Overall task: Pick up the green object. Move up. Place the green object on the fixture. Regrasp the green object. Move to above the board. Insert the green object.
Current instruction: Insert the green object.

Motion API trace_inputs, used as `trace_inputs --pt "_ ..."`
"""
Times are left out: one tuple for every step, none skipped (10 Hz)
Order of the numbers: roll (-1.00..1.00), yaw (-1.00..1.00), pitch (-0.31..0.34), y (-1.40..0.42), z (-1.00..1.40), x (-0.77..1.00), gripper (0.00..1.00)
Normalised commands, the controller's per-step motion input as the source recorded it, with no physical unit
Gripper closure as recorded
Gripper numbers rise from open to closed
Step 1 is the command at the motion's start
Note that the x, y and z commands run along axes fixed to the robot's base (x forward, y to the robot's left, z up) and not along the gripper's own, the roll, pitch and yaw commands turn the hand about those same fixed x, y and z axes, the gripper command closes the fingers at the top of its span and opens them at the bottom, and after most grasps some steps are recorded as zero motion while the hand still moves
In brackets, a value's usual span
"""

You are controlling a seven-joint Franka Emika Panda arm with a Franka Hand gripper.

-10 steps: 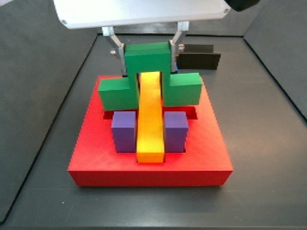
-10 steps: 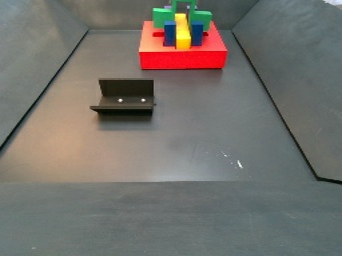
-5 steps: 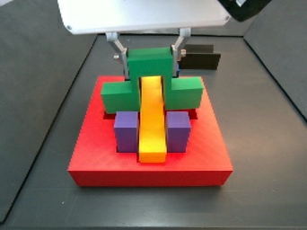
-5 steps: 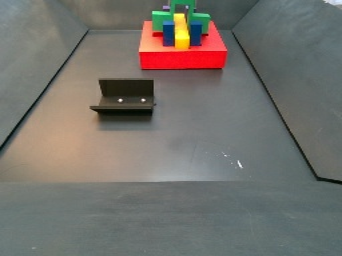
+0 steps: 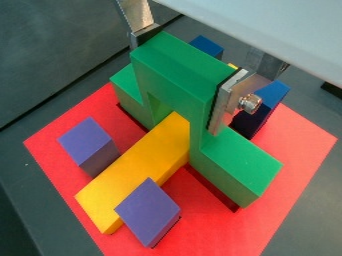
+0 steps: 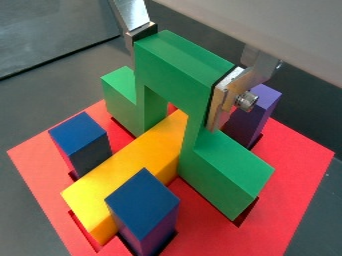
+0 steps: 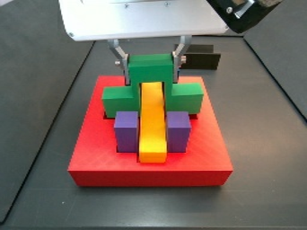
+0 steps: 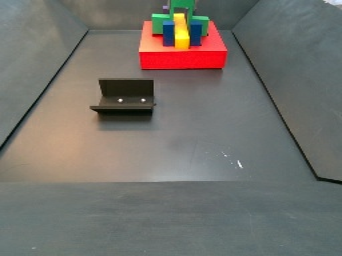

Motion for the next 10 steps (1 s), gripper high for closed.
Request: trace_inputs --pt "-0.01 -0.19 0.109 0.0 -0.15 0.27 1.0" --pt "-0.03 -0.17 0.083 0.0 -0.12 0.24 1.0" --pt "-0.02 -0.05 0.021 0.0 -0.07 0.12 1.0" --pt "-0.03 0.0 0.007 0.0 -0.06 0.11 1.0" --pt "-0.07 0.0 0.019 0.0 -0.03 0.13 1.0" --pt "-0.09 0.0 0.021 0.0 -0.01 0.16 1.0" --pt "-0.09 0.0 0.026 0.0 -0.01 0.13 1.0" --pt "-0.05 0.0 0.043 0.0 -0.07 0.0 1.0" --pt "-0.01 -0.11 0.086 0.0 -0.12 -0.1 1.0" --pt "0.0 -0.08 0.106 0.0 -0.09 -0.09 1.0"
